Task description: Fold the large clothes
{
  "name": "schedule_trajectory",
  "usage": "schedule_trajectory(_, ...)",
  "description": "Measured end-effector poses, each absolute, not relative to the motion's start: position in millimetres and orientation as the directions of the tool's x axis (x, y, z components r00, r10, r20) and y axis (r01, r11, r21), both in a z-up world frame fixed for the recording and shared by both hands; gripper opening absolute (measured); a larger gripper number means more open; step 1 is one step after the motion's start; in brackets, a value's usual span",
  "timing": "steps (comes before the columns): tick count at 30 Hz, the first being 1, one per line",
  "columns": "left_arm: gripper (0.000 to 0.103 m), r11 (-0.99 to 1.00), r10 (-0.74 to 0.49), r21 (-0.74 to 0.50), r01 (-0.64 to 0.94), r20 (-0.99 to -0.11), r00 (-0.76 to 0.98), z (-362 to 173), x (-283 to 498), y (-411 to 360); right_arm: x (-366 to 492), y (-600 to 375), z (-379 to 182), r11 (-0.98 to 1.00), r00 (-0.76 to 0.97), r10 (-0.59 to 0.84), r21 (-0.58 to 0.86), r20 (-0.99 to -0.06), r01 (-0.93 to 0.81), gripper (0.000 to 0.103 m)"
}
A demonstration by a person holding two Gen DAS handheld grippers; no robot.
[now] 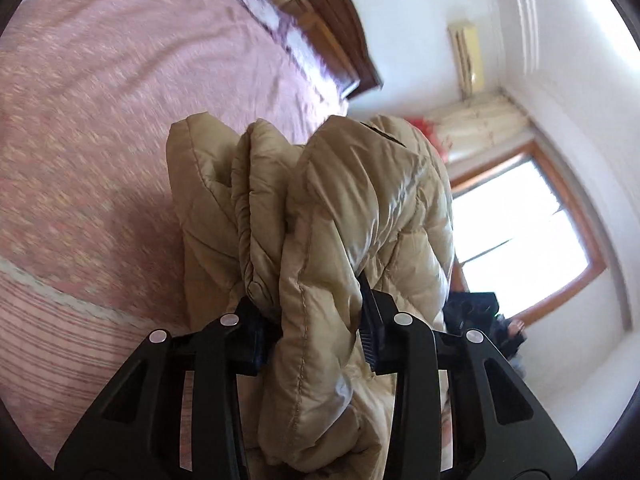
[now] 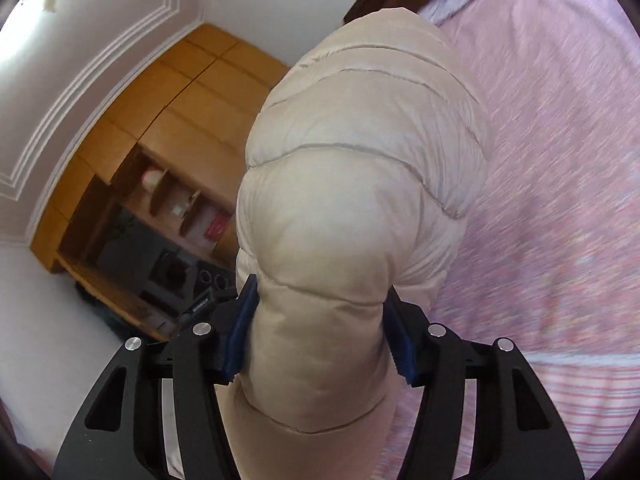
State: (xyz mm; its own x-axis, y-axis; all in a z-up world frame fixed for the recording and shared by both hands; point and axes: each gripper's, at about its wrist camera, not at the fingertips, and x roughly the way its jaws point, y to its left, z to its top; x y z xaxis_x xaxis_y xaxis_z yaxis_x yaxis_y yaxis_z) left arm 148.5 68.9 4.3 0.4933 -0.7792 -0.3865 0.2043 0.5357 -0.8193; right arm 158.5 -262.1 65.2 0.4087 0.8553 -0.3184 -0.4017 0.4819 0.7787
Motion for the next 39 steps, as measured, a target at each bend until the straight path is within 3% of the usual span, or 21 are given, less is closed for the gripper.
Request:
schedule_trajectory(4,0.037,0.650,-0.711,-0.748,0.134,-0.535,0.456,-28,147,34,160,-297,53,0.616,0.476,0.759,0.728,-0.444,-0.303,0.057)
schedule_trajectory(7,0.046,0.716,-0.638,-0.693,0.078,-0.606,0.475,-43,143,32,165,-308,22,0.685,0.469,0.695,0.700,-0.545,-0.202,0.060)
schedule_trajectory(14,0.068,0.868,-0.431,-0.496,0.016,-0.738,0.519,-49,144,45,171,-277,1,0.758,0.464,0.635,0.616,-0.618,-0.216,0.075)
schedule_trajectory(21,0.072,0.915,-0.353,-0.401,0.038,-0.752,0.557,-31,133,35,174,-273,6,0.784,0.472,0.603,0.587,-0.643,-0.203,0.076)
schedule_trajectory(25,0.085,0.956,-0.279,-0.274,0.103,-0.744,0.607,0,106,25,146,-278,25,0.849,0.547,0.515,0.481,-0.660,-0.220,0.076)
schedule_trajectory(29,0.095,0.957,-0.282,-0.258,0.132,-0.723,0.631,21,84,28,114,-280,47,0.895,0.624,0.440,0.375,-0.646,-0.243,0.085)
schedule_trajectory(34,0.098,0.964,-0.259,-0.237,0.124,-0.712,0.653,37,53,30,77,-285,59,0.921,0.665,0.385,0.311,-0.641,-0.233,0.088)
schedule_trajectory(36,0.098,0.969,-0.240,-0.221,0.114,-0.713,0.658,39,41,29,62,-287,60,0.925,0.677,0.375,0.302,-0.634,-0.230,0.095)
schedule_trajectory(39,0.098,0.974,-0.224,-0.197,0.116,-0.722,0.655,38,24,26,50,-289,58,0.933,0.688,0.355,0.284,-0.633,-0.221,0.097)
